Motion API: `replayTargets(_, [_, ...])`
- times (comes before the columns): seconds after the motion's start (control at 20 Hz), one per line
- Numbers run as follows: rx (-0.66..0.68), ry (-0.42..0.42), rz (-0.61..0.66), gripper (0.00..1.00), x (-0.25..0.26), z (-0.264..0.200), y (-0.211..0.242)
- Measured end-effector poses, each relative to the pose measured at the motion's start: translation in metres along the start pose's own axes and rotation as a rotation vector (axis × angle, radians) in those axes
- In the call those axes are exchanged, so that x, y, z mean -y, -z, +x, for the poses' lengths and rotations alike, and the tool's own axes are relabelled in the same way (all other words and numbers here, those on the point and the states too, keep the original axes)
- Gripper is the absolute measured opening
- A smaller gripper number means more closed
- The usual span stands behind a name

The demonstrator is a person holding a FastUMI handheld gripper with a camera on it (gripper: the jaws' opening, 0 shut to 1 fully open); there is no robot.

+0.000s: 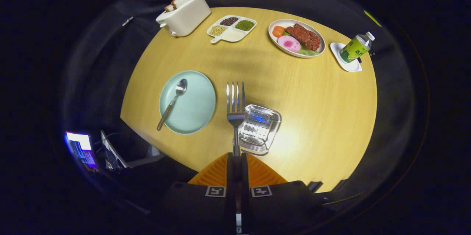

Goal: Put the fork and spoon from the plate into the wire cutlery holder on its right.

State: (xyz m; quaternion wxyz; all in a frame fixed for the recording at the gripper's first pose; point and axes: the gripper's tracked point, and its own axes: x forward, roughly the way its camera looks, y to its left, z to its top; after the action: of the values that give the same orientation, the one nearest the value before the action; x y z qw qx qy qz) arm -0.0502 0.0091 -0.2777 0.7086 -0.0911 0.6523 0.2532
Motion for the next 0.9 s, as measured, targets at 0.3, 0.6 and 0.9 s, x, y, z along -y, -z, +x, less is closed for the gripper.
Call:
replayTargets(0.3, [-0.292, 0.059, -0.137, 0.1, 0.031, 0.017, 0.026])
replayTargets(0.6, [-0.519, 0.111, -0.217, 0.1, 0.038, 0.027, 0.037])
replayTargets(0.9, [-0.615, 0.174, -0.245, 0.1, 0.033, 0.05, 0.027])
